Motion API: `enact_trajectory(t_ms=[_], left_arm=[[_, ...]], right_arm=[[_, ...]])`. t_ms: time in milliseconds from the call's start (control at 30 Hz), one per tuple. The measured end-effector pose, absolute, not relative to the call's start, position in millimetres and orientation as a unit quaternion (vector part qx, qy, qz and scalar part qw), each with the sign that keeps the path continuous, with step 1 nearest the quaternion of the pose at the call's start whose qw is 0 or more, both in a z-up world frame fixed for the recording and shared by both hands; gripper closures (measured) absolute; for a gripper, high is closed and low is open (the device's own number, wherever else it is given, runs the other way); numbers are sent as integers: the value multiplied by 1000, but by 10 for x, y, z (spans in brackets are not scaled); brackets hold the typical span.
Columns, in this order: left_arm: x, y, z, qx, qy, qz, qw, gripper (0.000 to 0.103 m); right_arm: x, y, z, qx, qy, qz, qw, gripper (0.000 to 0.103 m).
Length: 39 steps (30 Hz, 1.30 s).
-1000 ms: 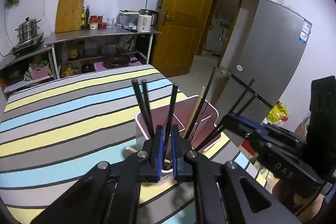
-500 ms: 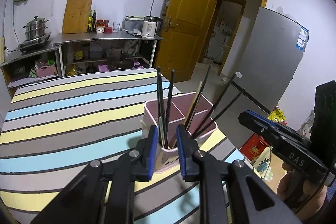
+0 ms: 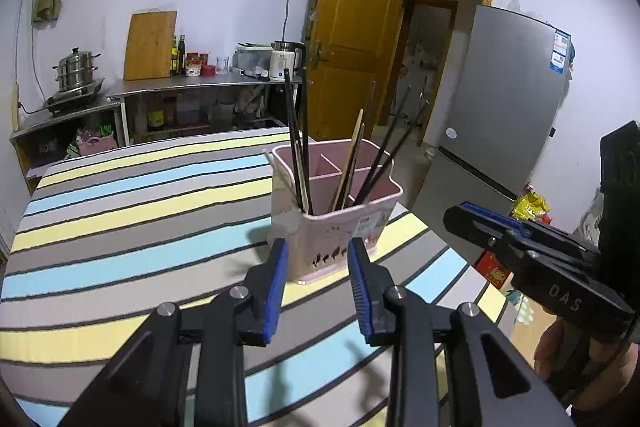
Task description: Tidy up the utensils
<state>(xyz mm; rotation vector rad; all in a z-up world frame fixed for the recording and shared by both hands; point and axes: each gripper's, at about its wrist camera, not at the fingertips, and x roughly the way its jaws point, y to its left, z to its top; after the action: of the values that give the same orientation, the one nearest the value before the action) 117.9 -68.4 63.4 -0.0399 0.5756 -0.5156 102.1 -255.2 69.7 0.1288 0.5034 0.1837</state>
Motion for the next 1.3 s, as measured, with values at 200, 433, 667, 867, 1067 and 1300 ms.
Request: enact_trajectory(t_ms=[200,433,667,867,1067,1300], left_arm=[[954,-558,517,-33,273,-238,932,71],[737,-454,435,-30,255,-218,942,71],[601,-485,291,-28,254,-212,943,71],[569,-554,216,-26,258,-211,942,71],[536,-572,219,-22,250,-209,945,71],[493,-560,205,-23,249,-207,946,71]], right_arm=[[792,-2449,542,56,247,96,963,83],[526,-2398,380,41,236,79,968,83],[358,-2404,256,36,227,63,971,83],[306,-2403,223,31,225,56,972,83],[281,-2411,237,29,215,53,975,83],[259,-2401,235,25,214,53,975,83]])
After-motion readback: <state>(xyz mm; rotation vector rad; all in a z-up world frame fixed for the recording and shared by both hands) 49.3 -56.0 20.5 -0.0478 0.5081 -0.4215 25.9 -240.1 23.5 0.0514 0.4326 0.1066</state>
